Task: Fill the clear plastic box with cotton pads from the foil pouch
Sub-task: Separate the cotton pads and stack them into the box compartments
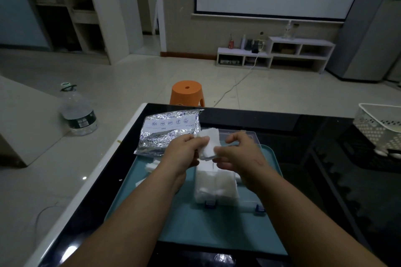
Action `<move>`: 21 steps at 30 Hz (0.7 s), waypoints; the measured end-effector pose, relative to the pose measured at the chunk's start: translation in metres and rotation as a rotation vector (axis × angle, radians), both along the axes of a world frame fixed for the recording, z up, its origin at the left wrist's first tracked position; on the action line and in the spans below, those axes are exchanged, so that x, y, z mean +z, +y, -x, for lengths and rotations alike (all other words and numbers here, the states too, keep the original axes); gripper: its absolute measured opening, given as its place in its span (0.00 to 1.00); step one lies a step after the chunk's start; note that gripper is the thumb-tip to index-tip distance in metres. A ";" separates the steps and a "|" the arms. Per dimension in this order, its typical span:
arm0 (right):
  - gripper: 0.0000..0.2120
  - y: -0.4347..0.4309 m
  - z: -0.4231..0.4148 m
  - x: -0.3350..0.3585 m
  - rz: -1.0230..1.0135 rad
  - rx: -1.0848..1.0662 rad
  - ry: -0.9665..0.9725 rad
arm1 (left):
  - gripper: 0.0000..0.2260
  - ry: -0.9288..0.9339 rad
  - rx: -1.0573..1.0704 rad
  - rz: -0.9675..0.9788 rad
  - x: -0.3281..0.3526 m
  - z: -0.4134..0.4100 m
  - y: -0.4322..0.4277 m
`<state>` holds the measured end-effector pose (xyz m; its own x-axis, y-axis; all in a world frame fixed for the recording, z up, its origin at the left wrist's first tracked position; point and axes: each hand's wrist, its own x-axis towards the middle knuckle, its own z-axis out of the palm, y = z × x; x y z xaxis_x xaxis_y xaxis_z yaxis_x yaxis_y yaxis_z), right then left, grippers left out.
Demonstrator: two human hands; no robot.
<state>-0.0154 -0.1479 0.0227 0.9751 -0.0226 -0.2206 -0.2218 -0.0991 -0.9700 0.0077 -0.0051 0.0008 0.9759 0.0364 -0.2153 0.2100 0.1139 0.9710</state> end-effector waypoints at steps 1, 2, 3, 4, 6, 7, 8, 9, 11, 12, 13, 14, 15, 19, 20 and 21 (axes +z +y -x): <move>0.14 0.001 0.001 0.002 -0.052 -0.001 0.017 | 0.09 0.005 0.012 0.075 0.000 0.000 -0.002; 0.15 0.002 0.001 0.003 -0.102 0.001 0.031 | 0.13 0.030 0.019 0.185 0.000 0.000 -0.003; 0.15 0.002 0.001 0.003 -0.145 0.007 0.042 | 0.19 0.063 0.016 0.302 0.000 -0.001 -0.005; 0.15 0.003 0.001 0.004 -0.186 0.015 0.054 | 0.25 0.093 -0.005 0.400 -0.002 -0.002 -0.006; 0.16 0.005 0.002 0.006 -0.264 0.032 0.066 | 0.33 0.140 -0.071 0.515 -0.005 -0.001 -0.006; 0.16 0.005 0.001 0.005 -0.288 0.040 0.068 | 0.34 0.154 -0.097 0.549 -0.007 -0.001 -0.005; 0.16 0.005 0.001 0.006 -0.291 0.048 0.065 | 0.32 0.160 -0.116 0.582 -0.008 -0.001 -0.005; 0.16 0.006 0.001 0.005 -0.238 0.058 0.044 | 0.26 0.158 -0.115 0.604 -0.008 -0.001 -0.005; 0.13 0.004 -0.001 -0.001 0.155 0.054 -0.110 | 0.12 0.147 -0.078 0.618 -0.007 -0.001 -0.005; 0.11 0.003 -0.002 -0.004 0.381 0.035 -0.218 | 0.08 0.148 -0.051 0.598 -0.007 -0.002 -0.005; 0.09 0.004 -0.004 -0.007 0.520 0.006 -0.316 | 0.08 0.154 -0.029 0.569 -0.007 -0.003 -0.005; 0.09 0.004 -0.005 -0.008 0.563 -0.018 -0.382 | 0.09 0.162 -0.017 0.534 -0.008 -0.004 -0.004; 0.09 0.005 -0.005 -0.008 0.540 -0.023 -0.426 | 0.10 0.173 -0.014 0.490 -0.009 -0.004 -0.003; 0.27 0.007 0.000 -0.008 0.622 0.170 -0.505 | 0.07 0.237 -0.051 0.363 -0.010 -0.001 -0.005; 0.35 0.007 0.001 -0.007 0.666 0.235 -0.504 | 0.07 0.240 -0.074 0.352 -0.009 0.000 -0.006; 0.41 0.007 0.002 -0.005 0.696 0.288 -0.486 | 0.07 0.237 -0.101 0.339 -0.009 0.001 -0.007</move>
<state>-0.0172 -0.1404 0.0173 0.9459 0.2625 0.1905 0.3220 -0.6886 -0.6498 0.0070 -0.0122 -0.0079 0.8931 -0.1684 -0.4171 0.4491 0.3862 0.8057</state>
